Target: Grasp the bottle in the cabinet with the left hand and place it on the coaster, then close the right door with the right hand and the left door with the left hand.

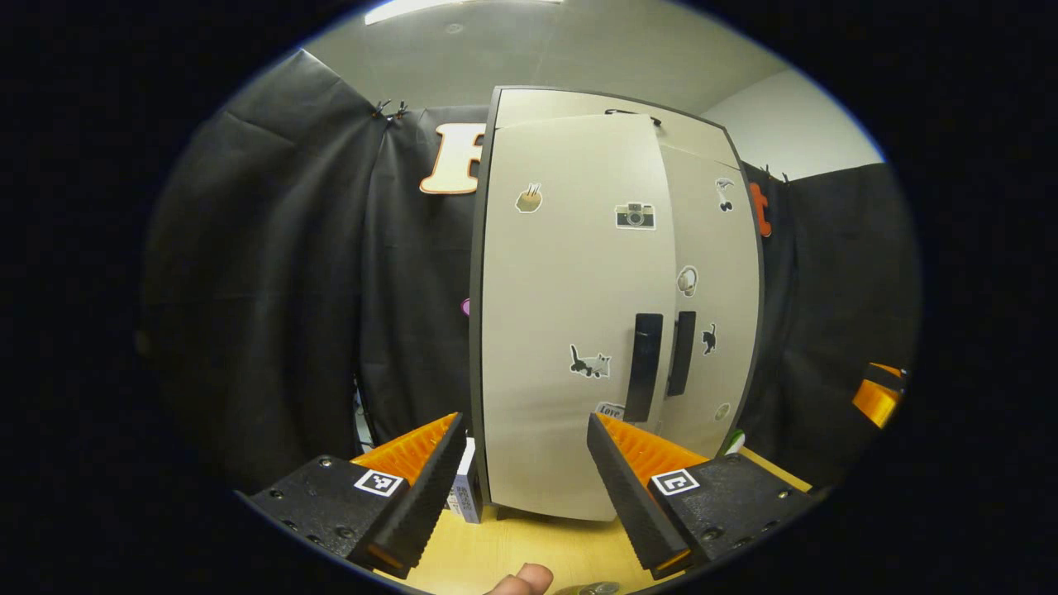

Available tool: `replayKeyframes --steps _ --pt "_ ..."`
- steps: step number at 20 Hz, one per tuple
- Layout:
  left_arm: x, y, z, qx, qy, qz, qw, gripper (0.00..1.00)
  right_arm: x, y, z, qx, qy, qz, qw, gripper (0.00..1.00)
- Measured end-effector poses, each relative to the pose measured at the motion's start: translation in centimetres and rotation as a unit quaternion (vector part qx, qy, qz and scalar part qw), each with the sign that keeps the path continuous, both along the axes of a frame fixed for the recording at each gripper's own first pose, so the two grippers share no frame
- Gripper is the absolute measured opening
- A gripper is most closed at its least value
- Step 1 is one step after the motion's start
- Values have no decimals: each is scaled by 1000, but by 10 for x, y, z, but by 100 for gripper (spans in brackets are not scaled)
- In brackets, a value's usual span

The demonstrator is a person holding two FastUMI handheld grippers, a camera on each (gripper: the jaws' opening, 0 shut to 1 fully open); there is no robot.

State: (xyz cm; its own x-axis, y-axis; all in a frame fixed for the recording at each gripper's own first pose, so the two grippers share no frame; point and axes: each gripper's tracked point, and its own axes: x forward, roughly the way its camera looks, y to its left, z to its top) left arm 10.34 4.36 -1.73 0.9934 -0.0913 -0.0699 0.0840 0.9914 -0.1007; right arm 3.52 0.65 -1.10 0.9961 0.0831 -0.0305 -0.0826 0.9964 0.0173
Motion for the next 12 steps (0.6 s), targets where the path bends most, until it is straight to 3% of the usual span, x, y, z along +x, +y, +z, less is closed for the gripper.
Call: replayKeyframes --steps 1,2,5,6,7,12 --pt "-7 -3 -1 1 2 -1 1000 92 0 -1 2 -1 -2 -2 1000 82" --pt "-14 -4 -3 7 2 1 1000 94 -1 -2 4 0 -3 -5 1000 89" --pt "-35 -3 -5 21 -2 12 1000 94 -6 -4 8 -1 -5 -10 1000 89" --pt "-39 -3 -5 20 -2 15 1000 94 -10 -5 7 1 -6 -12 1000 82" --pt "-43 -6 -6 16 -1 15 1000 94 -13 -4 8 1 -7 -13 1000 89" --pt "-49 -19 5 22 -13 -1 1000 94 -26 -5 18 6 -7 -26 1000 89"
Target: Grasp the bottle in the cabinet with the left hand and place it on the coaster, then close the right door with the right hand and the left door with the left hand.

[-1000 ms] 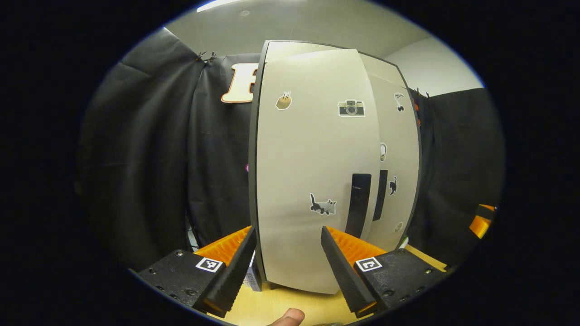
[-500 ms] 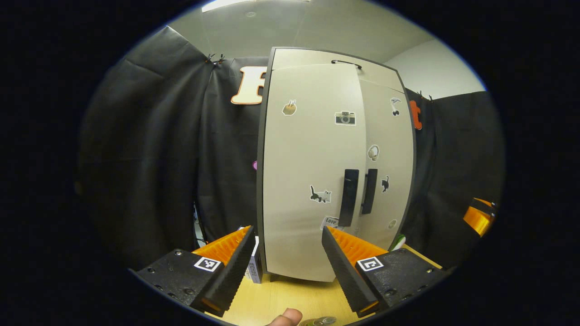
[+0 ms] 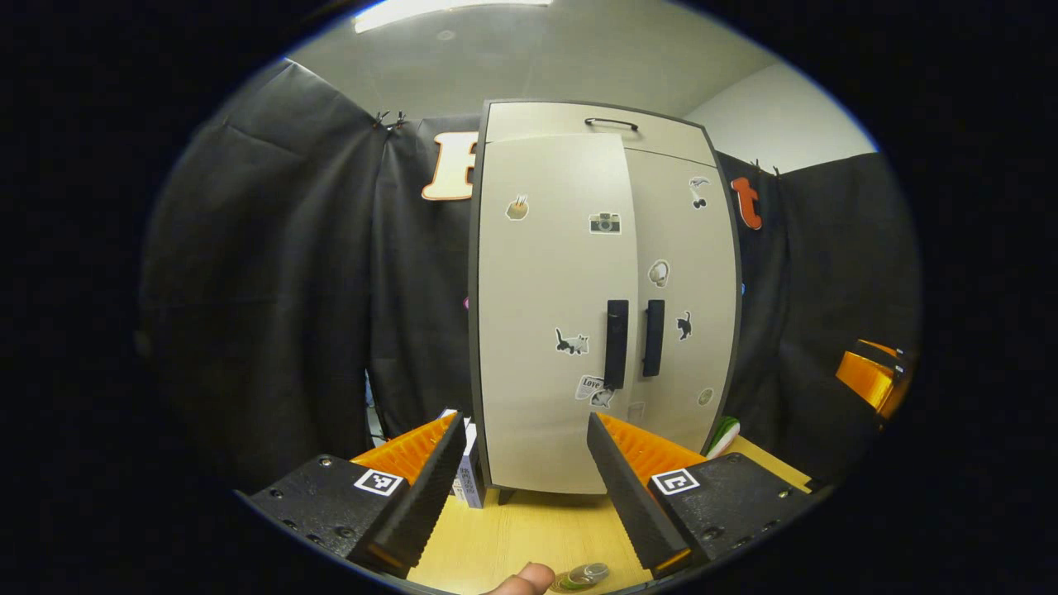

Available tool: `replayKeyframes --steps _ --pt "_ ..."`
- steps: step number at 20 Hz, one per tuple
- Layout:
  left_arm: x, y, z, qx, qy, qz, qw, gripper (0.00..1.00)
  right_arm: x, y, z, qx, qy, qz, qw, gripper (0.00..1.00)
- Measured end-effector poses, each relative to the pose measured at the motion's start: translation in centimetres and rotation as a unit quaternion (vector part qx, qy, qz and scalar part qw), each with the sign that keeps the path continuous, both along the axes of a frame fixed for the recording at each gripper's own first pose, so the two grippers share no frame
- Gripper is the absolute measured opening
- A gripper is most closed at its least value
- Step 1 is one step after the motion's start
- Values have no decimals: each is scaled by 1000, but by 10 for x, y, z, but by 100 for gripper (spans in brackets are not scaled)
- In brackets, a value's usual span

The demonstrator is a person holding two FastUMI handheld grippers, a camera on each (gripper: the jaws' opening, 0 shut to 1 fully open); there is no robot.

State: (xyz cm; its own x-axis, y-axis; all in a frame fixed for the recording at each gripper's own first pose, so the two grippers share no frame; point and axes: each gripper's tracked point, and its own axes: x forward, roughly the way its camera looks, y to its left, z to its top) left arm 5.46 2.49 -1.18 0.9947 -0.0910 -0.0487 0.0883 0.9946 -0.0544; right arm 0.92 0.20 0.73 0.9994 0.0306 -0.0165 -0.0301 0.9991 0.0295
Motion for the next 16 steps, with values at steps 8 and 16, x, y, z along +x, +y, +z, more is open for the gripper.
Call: replayKeyframes --steps 8,16 --pt "-8 -11 2 -2 -6 -41 999 92 -22 5 14 0 -17 -20 1000 89" --pt "-14 -30 -3 -11 -1 -81 997 93 -54 14 16 -19 -19 -23 999 89"
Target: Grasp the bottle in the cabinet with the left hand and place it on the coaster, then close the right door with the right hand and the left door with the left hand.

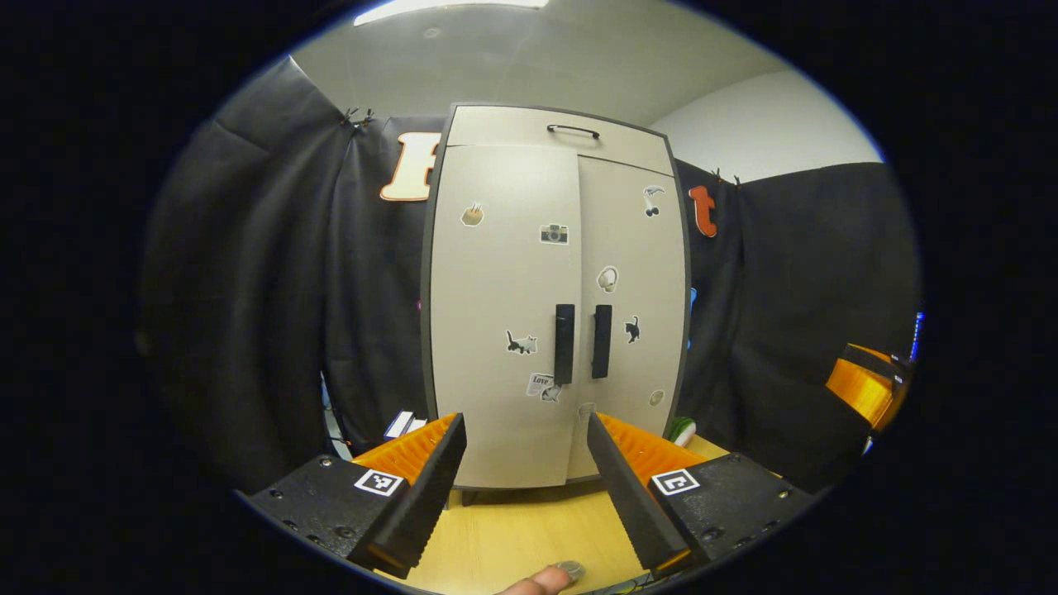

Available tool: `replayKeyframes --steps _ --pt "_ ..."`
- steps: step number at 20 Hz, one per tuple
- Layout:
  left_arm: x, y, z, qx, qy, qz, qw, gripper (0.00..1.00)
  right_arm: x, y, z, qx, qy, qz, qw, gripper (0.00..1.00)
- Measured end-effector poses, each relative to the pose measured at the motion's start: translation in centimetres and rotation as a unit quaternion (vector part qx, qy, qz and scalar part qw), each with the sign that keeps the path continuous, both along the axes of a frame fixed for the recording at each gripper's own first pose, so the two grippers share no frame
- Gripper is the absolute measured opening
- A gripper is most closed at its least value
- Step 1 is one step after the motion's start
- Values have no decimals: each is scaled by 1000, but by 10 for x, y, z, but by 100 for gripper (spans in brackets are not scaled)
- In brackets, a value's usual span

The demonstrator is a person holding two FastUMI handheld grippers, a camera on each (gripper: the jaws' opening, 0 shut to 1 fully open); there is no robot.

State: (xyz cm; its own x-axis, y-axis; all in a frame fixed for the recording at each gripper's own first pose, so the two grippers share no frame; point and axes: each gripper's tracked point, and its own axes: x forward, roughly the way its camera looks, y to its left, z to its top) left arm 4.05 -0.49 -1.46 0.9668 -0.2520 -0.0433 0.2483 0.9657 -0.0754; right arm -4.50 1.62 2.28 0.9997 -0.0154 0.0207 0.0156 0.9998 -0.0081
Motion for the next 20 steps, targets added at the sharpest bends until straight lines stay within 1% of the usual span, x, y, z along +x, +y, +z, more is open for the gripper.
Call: replayKeyframes --steps 2,5,12,16,18,19,20 --pt "-2 -1 -2 9 2 -6 1000 94 -9 -1 -2 -1 1 -7 1000 88" --pt "-2 -4 -3 9 3 -17 1000 93 -15 -2 -1 7 1 -18 1000 89" --pt "-1 -11 -1 2 4 -30 1000 94 -6 6 2 17 -1 -27 1000 89" --pt "-1 -11 -2 -8 -1 -37 999 92 0 9 6 7 -7 -34 999 89" --pt "0 -11 -4 -4 1 -42 999 94 5 12 4 14 -7 -38 999 89" --pt "0 -10 -5 -2 0 -45 999 94 8 13 4 17 -7 -41 999 82" --pt "0 -9 -5 -2 -3 -48 999 94 10 13 3 16 -7 -44 999 82"
